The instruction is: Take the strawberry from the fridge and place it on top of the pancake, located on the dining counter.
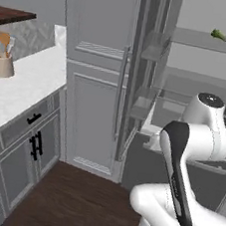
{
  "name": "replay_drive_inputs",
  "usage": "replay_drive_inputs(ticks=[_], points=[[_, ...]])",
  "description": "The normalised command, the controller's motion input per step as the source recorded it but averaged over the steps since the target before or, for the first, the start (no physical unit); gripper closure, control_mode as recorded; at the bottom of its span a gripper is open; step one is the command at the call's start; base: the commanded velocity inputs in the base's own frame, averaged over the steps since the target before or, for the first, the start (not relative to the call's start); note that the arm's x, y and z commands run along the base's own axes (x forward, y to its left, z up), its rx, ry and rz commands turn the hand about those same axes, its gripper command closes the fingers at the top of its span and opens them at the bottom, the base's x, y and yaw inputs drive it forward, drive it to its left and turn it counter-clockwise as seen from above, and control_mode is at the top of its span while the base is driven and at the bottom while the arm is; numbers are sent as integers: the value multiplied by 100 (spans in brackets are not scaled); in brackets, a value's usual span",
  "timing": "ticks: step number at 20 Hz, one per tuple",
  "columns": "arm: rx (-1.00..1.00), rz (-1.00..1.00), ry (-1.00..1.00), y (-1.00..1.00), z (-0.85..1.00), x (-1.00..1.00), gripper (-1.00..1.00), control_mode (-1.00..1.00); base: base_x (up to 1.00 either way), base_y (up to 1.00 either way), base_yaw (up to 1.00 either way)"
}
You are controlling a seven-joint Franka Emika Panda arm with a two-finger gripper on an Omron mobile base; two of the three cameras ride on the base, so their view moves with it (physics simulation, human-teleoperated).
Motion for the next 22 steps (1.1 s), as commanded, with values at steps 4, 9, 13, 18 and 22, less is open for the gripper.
replay_drive_inputs(ticks=[4, 9, 13, 18, 22], points=[[0, 0, 0, 0, 0, 0, 100, 100, -97, 0, 72], [0, 0, 0, 0, 0, 0, 100, 100, -87, 17, 71], [0, 0, 0, 0, 0, 0, 100, 100, -46, 72, 72], [0, 0, 0, 0, 0, 0, 100, 100, -12, 100, 63], [0, 0, 0, 0, 0, 0, 100, 100, -9, 100, 48]])
